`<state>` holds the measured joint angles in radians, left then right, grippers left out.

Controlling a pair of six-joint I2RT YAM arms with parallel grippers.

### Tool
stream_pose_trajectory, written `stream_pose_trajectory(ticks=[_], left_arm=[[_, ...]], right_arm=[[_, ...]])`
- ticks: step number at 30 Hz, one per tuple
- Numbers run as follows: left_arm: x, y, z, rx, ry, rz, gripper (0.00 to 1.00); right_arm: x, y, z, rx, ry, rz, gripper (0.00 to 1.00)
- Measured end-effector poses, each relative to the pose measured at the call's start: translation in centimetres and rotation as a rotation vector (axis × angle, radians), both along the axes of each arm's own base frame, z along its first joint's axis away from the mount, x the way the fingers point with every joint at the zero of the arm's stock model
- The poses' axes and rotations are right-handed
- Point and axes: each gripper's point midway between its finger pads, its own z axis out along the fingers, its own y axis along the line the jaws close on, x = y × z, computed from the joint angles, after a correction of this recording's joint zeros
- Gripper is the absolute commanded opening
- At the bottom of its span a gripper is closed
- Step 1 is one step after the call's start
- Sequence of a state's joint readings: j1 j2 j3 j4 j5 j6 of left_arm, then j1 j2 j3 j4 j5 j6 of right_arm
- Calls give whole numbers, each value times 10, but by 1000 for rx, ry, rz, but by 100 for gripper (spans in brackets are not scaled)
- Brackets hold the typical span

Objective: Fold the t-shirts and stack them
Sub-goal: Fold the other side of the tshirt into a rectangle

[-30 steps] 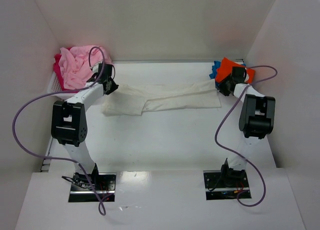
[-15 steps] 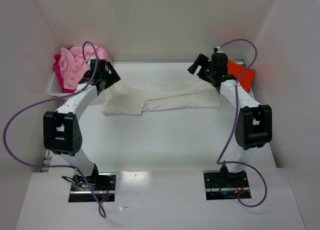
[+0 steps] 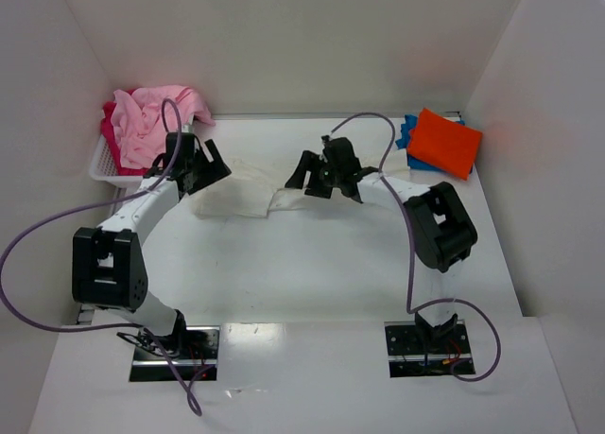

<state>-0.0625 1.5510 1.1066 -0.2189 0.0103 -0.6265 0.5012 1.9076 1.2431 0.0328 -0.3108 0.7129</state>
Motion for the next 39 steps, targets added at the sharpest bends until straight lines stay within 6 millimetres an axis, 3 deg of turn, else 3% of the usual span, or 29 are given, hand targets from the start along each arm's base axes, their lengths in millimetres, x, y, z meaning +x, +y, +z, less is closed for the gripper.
stream_pose_trajectory(ticks=[4,14,20,29,31,39], left_arm=[[-4,3,-18,-43,49,-9,86],[-7,-4,-24,-90,62,-43,86],[-6,0,-38,-93,94,-34,86],[-7,19,-45,-88,107,19,85],[-7,23,-45,-88,108,28,85],[-6,30,-52,-94,123,45,84]], right_arm=[[-14,23,-21,-4,49,54,79],[-12,58,-32,25,71,97,79],[-13,71,-40,43,96,105,72],[-12,87,-49,71,126,103,45],[-11,90,-47,80,126,105,35],[-6,96,-39,108,120,98,14]])
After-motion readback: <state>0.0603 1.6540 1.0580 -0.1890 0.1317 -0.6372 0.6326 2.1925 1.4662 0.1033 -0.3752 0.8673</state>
